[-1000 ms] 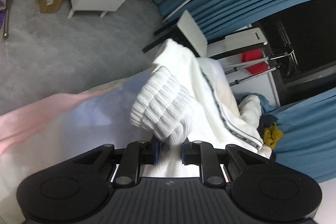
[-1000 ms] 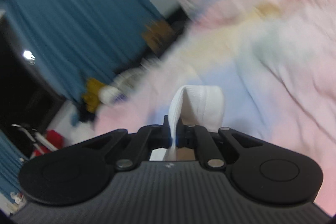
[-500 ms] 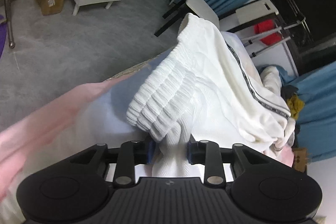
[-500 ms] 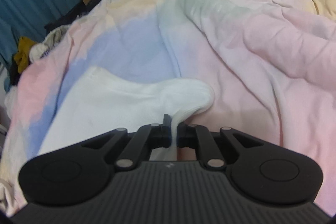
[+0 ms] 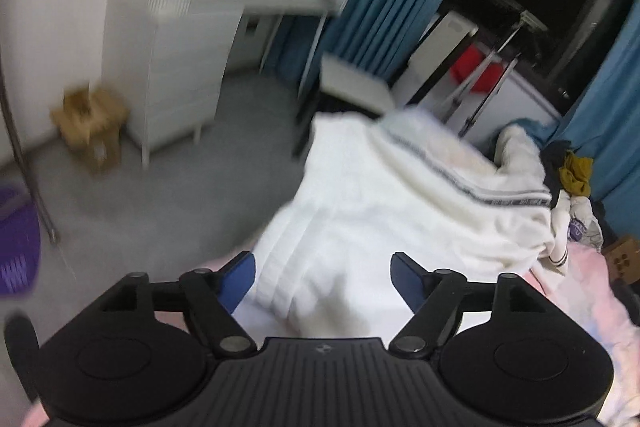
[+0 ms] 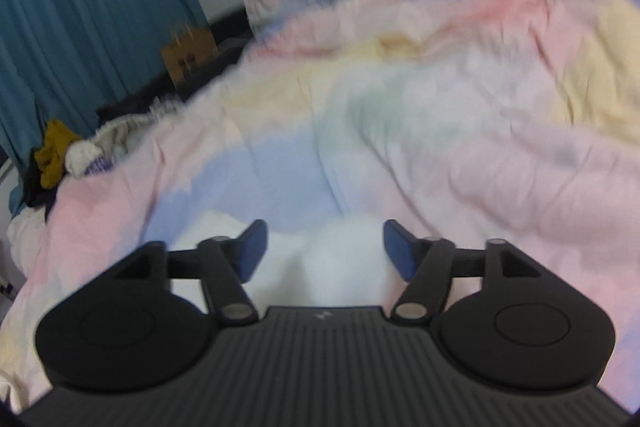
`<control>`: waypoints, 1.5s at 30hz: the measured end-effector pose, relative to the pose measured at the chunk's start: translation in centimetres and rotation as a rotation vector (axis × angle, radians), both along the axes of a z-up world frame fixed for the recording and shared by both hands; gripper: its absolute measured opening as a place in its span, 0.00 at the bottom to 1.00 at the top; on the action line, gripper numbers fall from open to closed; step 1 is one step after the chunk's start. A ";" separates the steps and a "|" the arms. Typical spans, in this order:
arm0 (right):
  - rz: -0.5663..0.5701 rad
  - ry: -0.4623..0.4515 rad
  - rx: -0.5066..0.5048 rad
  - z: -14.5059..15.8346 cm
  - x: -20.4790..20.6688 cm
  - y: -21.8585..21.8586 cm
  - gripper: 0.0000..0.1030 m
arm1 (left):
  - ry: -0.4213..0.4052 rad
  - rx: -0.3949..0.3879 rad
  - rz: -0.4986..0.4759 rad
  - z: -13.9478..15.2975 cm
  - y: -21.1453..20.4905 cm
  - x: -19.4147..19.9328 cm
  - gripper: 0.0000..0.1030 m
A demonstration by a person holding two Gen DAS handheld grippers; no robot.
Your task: Fold clothes
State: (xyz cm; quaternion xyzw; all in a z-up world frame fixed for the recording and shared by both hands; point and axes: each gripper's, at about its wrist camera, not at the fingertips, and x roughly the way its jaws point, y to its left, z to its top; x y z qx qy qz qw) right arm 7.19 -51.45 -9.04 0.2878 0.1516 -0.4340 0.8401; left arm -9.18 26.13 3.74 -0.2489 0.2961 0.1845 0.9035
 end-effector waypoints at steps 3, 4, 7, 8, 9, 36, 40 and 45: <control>0.048 -0.024 -0.100 1.9 0.1 1.9 0.75 | -0.044 0.061 -0.045 1.8 -2.7 0.9 0.78; 0.080 -0.031 -0.126 2.5 0.2 2.6 0.75 | -0.054 0.081 -0.065 2.2 -3.7 1.3 0.78; 0.197 -0.043 -0.189 3.8 0.9 4.7 0.75 | -0.088 0.131 -0.131 3.2 -7.7 3.2 0.80; 0.238 -0.048 -0.213 4.3 1.1 5.6 0.75 | -0.096 0.145 -0.161 3.4 -9.3 4.0 0.80; 0.278 -0.054 -0.231 4.8 1.2 6.5 0.75 | -0.102 0.161 -0.190 3.5 -10.9 4.8 0.80; 1.177 -0.124 -0.155 4.7 11.1 23.6 0.75 | -0.090 0.258 -0.412 -7.8 -26.0 23.0 0.83; 1.276 -0.063 -0.156 3.3 18.4 27.7 0.75 | -0.079 0.279 -0.410 -9.7 -24.2 25.0 0.83; 1.398 0.159 -0.519 1.1 25.7 33.3 0.75 | -0.079 0.211 -0.373 -12.1 -21.8 26.8 0.83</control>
